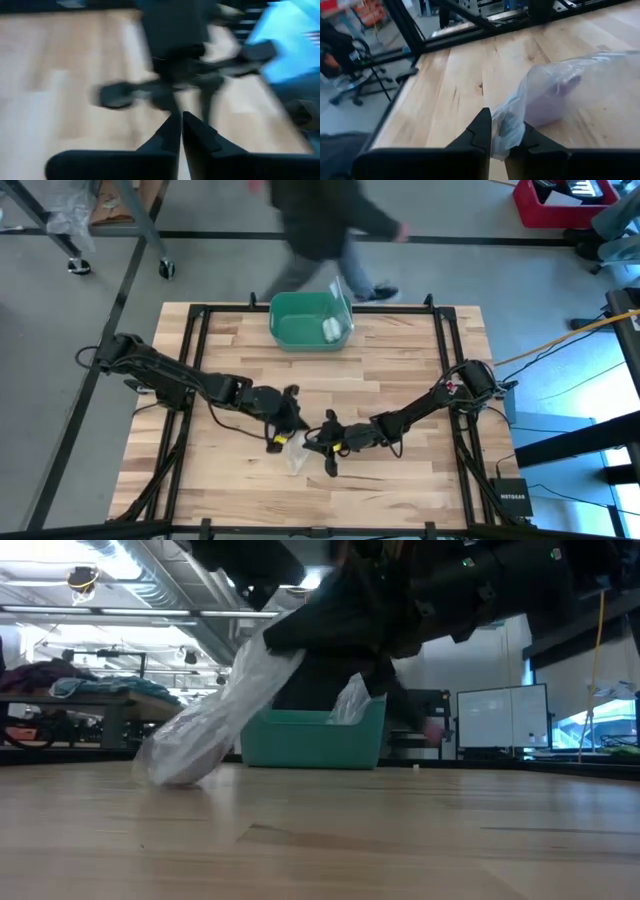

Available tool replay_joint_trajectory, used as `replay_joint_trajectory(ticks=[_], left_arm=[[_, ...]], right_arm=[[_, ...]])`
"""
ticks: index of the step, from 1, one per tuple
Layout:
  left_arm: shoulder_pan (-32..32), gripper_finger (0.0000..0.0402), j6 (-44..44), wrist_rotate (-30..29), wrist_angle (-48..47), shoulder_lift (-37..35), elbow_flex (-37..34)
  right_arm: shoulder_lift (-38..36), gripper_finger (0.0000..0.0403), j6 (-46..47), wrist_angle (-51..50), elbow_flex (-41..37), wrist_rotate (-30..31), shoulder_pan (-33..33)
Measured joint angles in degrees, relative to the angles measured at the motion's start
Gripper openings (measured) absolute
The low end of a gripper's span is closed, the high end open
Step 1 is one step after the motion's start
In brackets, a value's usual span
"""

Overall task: Roll bandage
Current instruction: Close the zip bag

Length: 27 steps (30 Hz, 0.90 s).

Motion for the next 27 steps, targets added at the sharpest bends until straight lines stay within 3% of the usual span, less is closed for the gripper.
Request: replay_joint_trajectory(ticks=[2,6,9,13,21,27], left_arm=[[-0.1,0.0023,-1.0,3.3,-1.1,0.7,0.0],[0.0,0.0067,-0.7,3.6,-1.3,2.3,0.0],[0.0,0.0098,-1.0,5.0,-1.1,3.3,0.0],[-0.1,0.0124,-2.4,12.1,-1.3,4.2,0.0],[0.8,0.0132,-3.6,14.0,-3.8,3.9,0.4],[1.5,0.0133,-3.6,14.0,-3.8,5.0,0.7]], right_arm=[[0.0,0.0031,-1.8,-1.3,0.7,0.0,0.0],[0.0,0.0012,-4.9,-5.0,3.2,-1.2,0.0],[0.0,0.0014,-6.0,-8.6,4.6,-1.6,0.0],[0.0,0.0036,-6.0,-11.6,6.2,-1.6,0.0],[0.0,0.0011,-6.2,-14.4,6.6,-1.6,0.0],[0.0,0.0032,-6.2,-13.1,6.6,-1.6,-0.1]])
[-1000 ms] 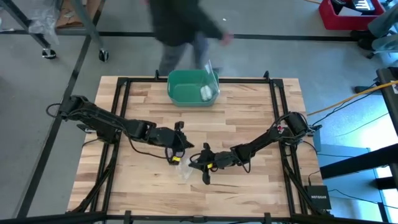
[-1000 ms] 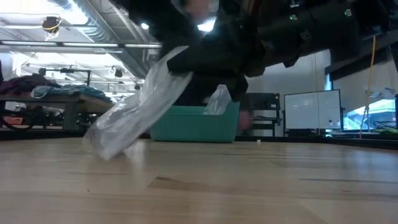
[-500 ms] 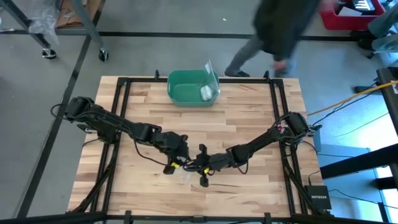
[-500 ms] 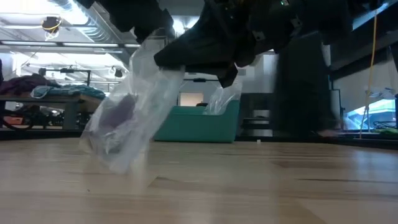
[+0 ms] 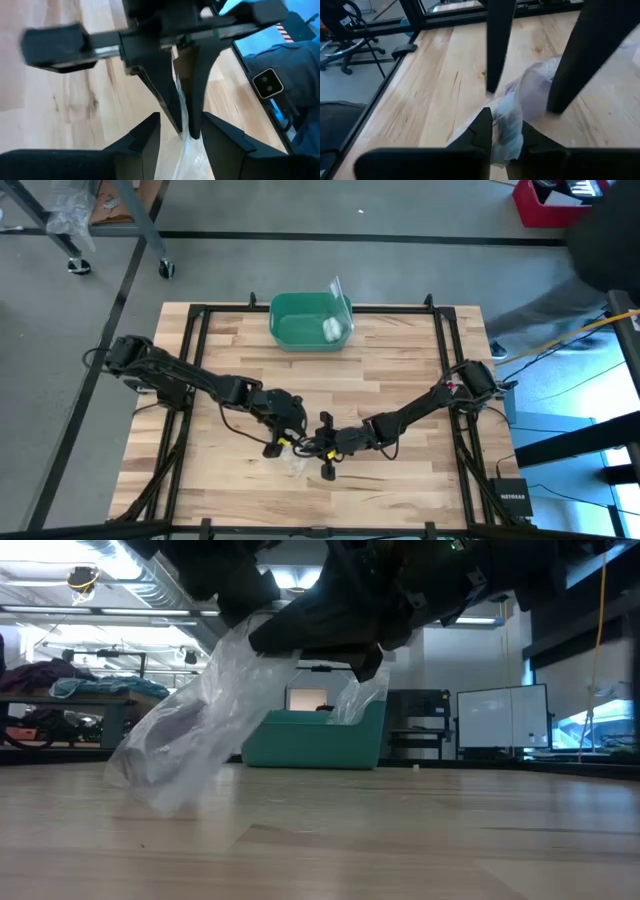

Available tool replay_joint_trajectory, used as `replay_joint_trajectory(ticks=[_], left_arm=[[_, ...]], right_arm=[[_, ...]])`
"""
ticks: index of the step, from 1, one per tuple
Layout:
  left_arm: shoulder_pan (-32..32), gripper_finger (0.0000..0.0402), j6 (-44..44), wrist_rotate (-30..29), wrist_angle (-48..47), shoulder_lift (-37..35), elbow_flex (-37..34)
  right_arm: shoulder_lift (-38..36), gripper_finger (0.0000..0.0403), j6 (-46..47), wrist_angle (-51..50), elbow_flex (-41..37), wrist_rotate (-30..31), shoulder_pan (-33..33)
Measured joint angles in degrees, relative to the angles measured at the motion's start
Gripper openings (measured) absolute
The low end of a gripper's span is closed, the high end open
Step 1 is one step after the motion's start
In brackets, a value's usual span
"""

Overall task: Roll bandage
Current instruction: Close the zip bag

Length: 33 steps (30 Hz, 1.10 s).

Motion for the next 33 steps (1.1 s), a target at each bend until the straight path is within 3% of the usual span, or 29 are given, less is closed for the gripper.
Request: replay_joint_trajectory(ticks=[6,10,14,21,24,29,33], left_arm=[[-0.5,0.0127,0.5,0.0,2.1,2.8,0.0],[-0.5,0.0087,1.9,-0.8,2.8,3.3,0.0],[-0.5,0.0015,3.4,-2.4,2.6,2.0,0.0],[-2.0,0.0003,2.1,-7.6,3.0,1.8,0.0],[-2.9,0.0003,1.2,-8.5,2.7,1.0,0.4],[-4.9,0.0002,1.0,-12.5,1.7,0.2,0.4],[-5.8,0.0001,0.9,-15.9,2.8,-0.2,0.4]], right_arm=[[0.0,0.0020,0.0,0.6,0.0,0.0,0.0],[0.0,0.0013,0.0,0.2,0.0,-0.1,0.0],[0.0,0.0036,0.2,0.5,0.0,0.0,0.1],[-0.7,0.0078,0.1,-0.5,0.0,-0.6,-0.6],[-4.4,0.0103,-0.2,-5.5,-0.2,-1.4,-0.7],[-15.8,0.0153,0.6,-23.9,0.0,-1.9,0.3],[-22.1,0.0170,1.6,-31.3,-1.0,1.6,2.8]])
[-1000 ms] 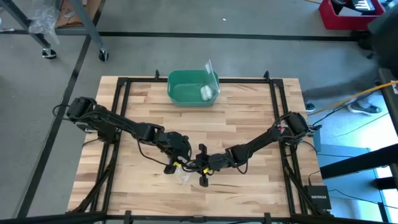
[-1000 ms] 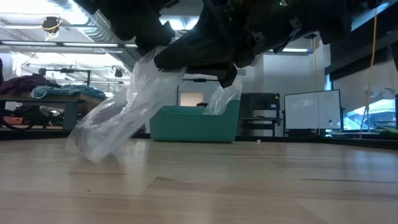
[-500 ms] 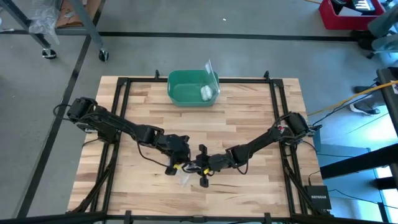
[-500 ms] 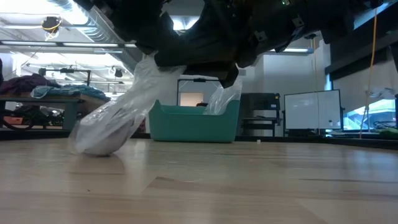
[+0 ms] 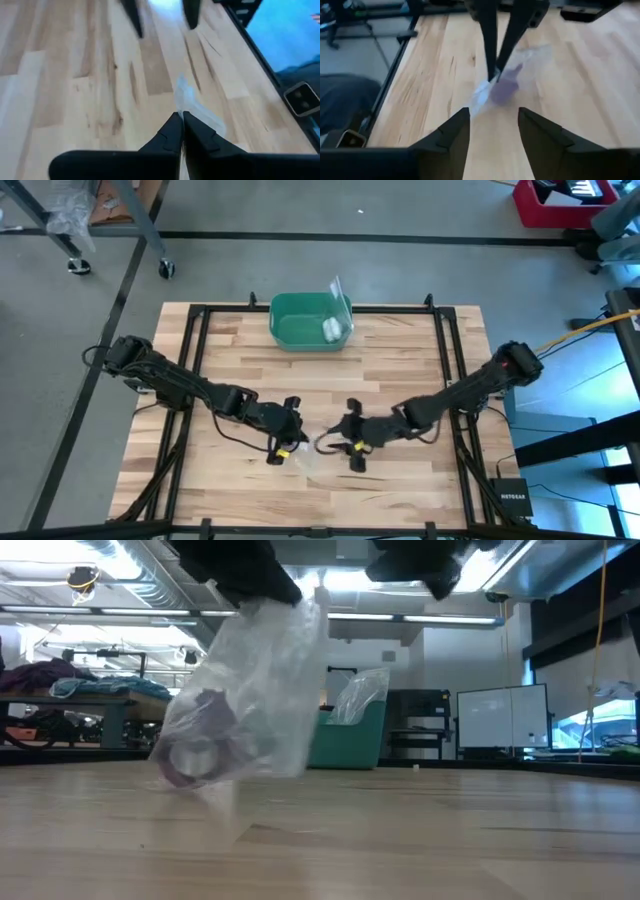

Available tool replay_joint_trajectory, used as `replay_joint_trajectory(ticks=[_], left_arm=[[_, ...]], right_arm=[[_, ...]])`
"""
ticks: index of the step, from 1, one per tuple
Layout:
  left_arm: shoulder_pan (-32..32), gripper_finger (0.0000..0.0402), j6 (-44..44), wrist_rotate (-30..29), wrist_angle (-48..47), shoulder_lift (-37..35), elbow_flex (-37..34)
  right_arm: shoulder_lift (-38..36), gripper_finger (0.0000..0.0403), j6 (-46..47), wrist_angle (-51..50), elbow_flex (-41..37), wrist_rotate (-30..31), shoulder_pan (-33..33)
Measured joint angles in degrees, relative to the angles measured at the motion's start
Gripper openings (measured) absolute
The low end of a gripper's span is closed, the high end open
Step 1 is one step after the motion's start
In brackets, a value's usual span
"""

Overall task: Roll bandage
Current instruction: Close the zip bag

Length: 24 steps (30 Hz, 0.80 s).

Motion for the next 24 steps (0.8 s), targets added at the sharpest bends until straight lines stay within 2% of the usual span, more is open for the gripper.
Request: replay_joint_trajectory(ticks=[2,5,9,11,15,20,24], left_arm=[[-0.2,0.0002,0.0,-1.1,0.6,0.0,0.0],[-0.5,0.0002,0.2,-4.2,1.7,0.1,0.0],[-0.5,0.0003,0.2,-10.0,3.2,0.1,0.0],[-0.5,0.0003,0.2,-11.8,4.0,0.2,0.0],[-0.4,0.0003,0.6,-12.5,4.1,0.3,0.0],[-0.4,0.0003,1.7,-12.5,4.8,0.3,0.0],[-0.4,0.0003,1.8,-12.6,4.7,0.3,0.0]], right_arm=[[-0.9,0.0171,-0.1,4.7,-3.4,4.5,2.0],[0.2,0.0166,0.8,23.5,-12.5,9.7,4.1],[4.8,0.0156,4.5,52.0,-22.5,11.3,4.1],[7.5,0.0153,4.4,60.6,-23.6,12.4,3.9],[10.5,0.0152,2.8,59.1,-22.2,14.2,3.4],[10.6,0.0151,1.4,55.7,-20.2,17.6,2.7],[10.6,0.0151,0.5,55.1,-19.5,17.6,2.8]])
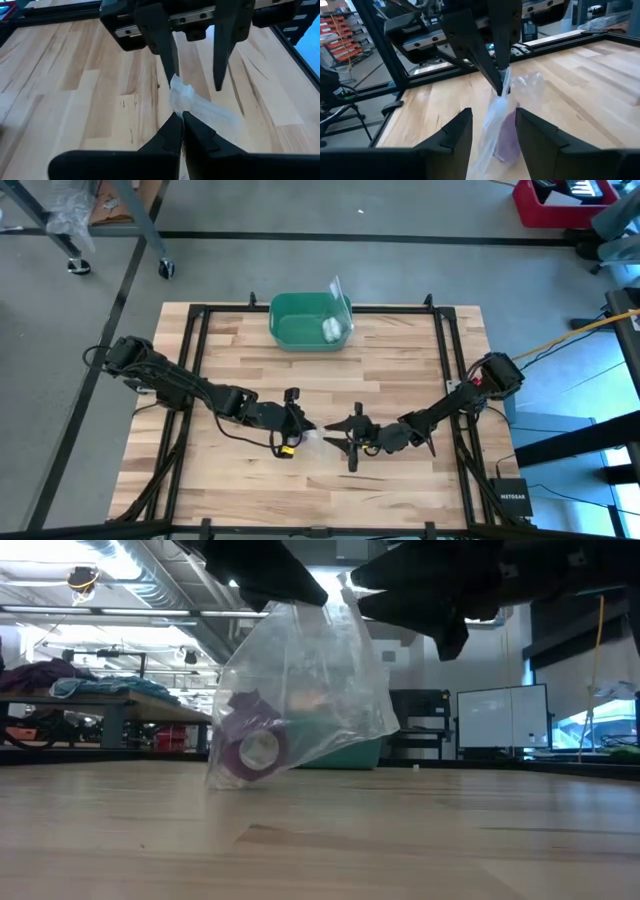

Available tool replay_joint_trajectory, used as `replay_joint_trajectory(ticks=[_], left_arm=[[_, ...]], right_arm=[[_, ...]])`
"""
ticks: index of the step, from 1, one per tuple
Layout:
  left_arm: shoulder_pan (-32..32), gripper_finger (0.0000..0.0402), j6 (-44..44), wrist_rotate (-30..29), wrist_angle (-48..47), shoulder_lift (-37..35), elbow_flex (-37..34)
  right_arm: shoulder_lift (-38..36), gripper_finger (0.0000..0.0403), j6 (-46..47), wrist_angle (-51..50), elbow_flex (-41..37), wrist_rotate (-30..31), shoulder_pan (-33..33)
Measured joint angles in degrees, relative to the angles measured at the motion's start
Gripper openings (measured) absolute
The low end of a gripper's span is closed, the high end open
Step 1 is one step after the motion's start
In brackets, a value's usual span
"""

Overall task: Roll bandage
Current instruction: Close the zip bag

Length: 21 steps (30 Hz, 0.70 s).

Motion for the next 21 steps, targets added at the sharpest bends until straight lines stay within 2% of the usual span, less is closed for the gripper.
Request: replay_joint_trajectory(ticks=[7,13,16,20,21], left_arm=[[0.0,0.0003,0.0,0.0,0.4,0.0,0.0],[0.0,0.0003,0.0,0.0,1.5,0.0,0.0],[0.0,0.0003,0.0,0.0,1.7,0.0,0.0],[0.0,0.0003,0.1,-0.2,1.7,0.0,0.0],[0.0,0.0002,-0.1,-0.7,1.8,0.0,0.0]], right_arm=[[0.0,0.0151,-0.6,-1.3,1.8,0.9,0.0],[0.0,0.0141,-0.5,-7.2,4.1,2.5,0.0],[0.0,0.0105,-0.5,-7.5,4.4,2.6,0.0],[0.0,0.0027,-0.6,-8.0,4.4,2.3,0.0],[0.0,0.0020,-0.6,-8.2,4.4,2.1,0.0]])
